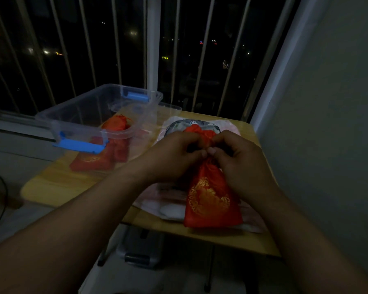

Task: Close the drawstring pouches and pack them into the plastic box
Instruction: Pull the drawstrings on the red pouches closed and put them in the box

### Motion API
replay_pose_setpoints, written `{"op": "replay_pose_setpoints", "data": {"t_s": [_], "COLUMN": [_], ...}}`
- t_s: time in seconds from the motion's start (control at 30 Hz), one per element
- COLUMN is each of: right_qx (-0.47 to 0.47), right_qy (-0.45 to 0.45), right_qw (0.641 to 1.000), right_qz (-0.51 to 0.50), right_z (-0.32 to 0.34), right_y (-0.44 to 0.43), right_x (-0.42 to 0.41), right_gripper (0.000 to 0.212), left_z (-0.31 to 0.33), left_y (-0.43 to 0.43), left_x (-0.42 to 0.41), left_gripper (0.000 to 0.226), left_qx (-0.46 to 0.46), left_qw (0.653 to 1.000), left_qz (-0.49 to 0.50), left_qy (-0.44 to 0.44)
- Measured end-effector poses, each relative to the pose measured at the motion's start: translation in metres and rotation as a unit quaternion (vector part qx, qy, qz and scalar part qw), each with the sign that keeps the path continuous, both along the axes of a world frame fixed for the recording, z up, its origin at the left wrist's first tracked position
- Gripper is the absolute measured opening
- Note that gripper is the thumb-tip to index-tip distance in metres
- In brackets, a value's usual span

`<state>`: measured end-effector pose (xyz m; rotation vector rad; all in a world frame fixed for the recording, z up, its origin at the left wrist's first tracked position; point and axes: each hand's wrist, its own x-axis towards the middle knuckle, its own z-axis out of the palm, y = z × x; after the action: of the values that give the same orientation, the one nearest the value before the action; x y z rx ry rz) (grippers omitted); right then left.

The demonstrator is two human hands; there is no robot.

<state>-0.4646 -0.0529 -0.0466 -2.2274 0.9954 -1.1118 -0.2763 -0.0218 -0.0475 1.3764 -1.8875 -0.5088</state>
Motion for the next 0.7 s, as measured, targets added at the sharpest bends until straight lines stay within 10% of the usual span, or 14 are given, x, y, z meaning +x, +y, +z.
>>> {"op": "replay_pose_setpoints", "data": {"t_s": [0.7], "right_qx": [0.173], "right_qy": [-0.115], "right_qw": [0.977], "right_qz": [0.054], "right_z": [0.0023], "right_y": [-0.0056], "right_x": [-0.0026], "right_gripper": [0.011], "left_z": [-0.0004], "left_y": [0.0031], "left_x": [-0.0007], "left_gripper": [0.018], "left_qx": [0.163], "left_qw": [0.937], "left_qz": [-0.097], "left_qy": [0.293]}}
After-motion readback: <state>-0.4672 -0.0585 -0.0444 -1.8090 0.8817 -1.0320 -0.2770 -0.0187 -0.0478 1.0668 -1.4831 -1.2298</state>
